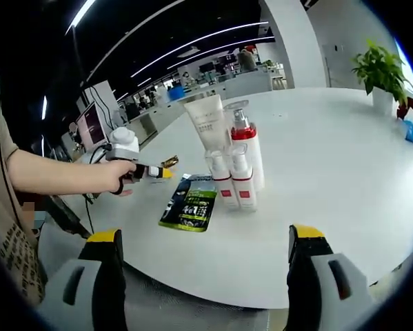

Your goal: Arrange the skincare products in the storage area until every visible bottle or jar stands upright without overlapping.

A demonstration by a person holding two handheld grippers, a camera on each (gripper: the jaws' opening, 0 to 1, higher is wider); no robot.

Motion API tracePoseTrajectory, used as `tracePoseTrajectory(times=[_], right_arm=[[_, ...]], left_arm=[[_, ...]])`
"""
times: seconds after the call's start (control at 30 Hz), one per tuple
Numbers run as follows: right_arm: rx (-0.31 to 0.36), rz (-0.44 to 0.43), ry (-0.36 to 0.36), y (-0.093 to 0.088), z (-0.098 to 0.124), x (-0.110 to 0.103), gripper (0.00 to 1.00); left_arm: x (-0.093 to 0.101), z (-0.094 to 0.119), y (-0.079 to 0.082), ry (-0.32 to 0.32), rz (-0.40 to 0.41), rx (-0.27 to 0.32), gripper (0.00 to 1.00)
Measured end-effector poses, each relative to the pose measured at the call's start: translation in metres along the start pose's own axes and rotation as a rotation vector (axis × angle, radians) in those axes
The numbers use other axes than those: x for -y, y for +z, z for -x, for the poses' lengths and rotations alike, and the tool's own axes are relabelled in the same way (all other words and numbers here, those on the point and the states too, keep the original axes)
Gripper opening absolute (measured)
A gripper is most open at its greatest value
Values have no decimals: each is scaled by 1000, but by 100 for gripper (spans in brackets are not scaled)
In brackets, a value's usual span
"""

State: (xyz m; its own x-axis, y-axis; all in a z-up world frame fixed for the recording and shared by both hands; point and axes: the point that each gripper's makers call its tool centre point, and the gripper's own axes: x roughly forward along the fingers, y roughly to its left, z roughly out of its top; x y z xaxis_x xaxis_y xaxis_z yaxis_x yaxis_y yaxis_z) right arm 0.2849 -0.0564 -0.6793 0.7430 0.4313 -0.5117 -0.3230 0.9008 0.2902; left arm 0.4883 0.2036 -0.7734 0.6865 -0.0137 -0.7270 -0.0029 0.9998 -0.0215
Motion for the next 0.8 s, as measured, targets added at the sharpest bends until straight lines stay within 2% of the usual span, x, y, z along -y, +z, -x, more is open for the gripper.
tracePoseTrajectory(times=[0.23,0.43,0.8], right_arm=[[2,-1,-1,0,0,0,100],[7,1,1,1,0,0,100],[18,10,6,2,1,-2,100]], left_arm=[[-4,1,4,3,-32,16,38],[-4,15,15,-20,-43,70,38],[-4,37,-2,-47,-21,70,38]])
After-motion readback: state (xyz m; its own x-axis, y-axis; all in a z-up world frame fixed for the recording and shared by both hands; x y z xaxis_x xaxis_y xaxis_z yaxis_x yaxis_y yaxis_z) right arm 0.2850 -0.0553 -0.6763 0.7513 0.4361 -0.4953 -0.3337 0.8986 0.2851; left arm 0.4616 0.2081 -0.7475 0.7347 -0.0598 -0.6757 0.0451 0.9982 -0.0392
